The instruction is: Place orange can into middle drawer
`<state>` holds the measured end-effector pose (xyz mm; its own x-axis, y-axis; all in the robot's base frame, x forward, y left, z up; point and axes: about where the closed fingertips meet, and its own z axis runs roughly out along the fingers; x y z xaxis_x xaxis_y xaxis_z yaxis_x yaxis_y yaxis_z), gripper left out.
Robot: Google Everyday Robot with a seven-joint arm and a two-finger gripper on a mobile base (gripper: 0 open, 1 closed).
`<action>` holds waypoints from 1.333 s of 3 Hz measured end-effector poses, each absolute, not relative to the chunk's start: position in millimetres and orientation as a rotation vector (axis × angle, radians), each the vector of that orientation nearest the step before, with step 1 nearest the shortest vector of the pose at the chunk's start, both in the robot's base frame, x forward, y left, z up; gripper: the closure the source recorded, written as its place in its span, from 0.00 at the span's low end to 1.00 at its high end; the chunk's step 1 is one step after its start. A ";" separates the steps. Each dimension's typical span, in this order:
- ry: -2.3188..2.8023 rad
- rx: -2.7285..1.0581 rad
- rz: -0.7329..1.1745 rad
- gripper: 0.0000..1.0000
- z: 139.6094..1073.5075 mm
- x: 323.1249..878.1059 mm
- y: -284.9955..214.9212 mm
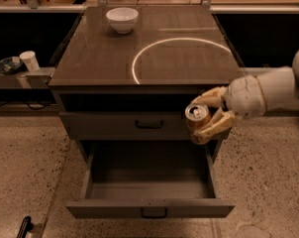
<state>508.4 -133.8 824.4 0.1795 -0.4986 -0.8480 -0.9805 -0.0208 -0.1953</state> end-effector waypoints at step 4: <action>1.356 -1.319 0.857 1.00 673.9 516.0 -70.8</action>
Offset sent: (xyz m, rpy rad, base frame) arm -0.0113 0.0173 -0.0507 0.2550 0.0140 -0.0777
